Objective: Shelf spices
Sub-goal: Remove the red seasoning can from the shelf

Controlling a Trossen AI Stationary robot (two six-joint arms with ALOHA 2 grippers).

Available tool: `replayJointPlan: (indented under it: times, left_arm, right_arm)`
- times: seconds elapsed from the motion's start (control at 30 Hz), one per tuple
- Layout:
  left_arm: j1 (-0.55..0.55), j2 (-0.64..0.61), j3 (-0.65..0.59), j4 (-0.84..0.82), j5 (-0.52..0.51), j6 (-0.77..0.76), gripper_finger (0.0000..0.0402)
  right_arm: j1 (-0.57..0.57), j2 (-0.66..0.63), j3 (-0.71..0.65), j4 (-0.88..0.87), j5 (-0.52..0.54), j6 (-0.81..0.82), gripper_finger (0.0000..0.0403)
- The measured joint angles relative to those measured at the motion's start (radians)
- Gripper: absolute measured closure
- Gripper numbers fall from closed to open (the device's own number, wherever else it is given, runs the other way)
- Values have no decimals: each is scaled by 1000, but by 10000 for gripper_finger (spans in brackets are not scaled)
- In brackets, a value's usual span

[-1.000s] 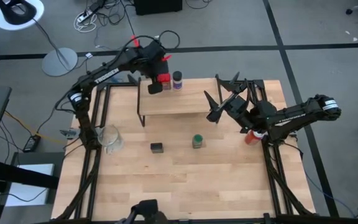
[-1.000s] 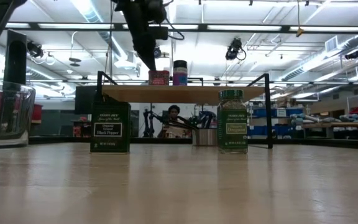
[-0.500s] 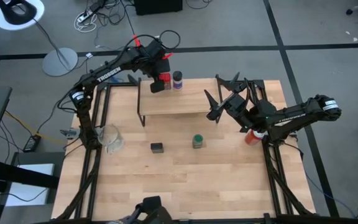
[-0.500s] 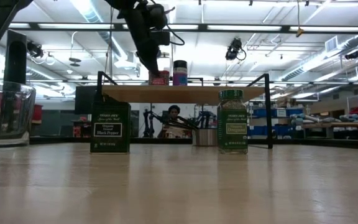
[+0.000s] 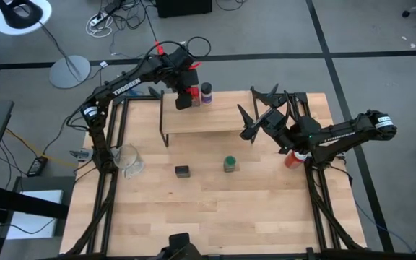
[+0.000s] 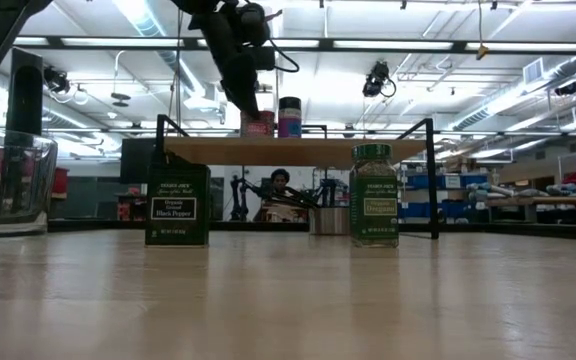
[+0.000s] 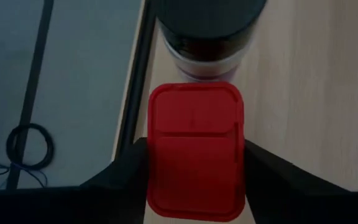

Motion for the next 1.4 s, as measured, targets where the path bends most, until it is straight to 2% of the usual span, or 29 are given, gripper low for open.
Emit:
replayJointPlan:
  times: [0.2,0.43,0.7,0.8,0.93,1.07,1.23,1.4]
  left_arm:
    - [-12,-12,0,-5,-4,-43,210]
    - [-53,-77,34,-82,-6,-93,247]
    - [-112,-162,39,-73,-21,-135,335]
    - [-136,-158,37,-80,-22,-144,342]
    - [-164,-160,37,-82,-32,-148,322]
    - [-200,-160,37,-96,-98,-158,276]
    - [-236,-160,37,-125,-121,-201,214]
    - [-278,-161,37,-150,-160,-219,176]
  right_arm:
    - [0,0,0,0,0,0,95]
    - [0,0,0,0,0,0,95]
    - [-1,0,0,0,1,0,95]
    - [-1,0,0,0,2,0,95]
    - [-1,0,0,0,2,0,95]
    - [-1,0,0,0,2,0,95]
    - [-1,0,0,0,2,0,95]
    - [-1,0,0,0,2,0,95]
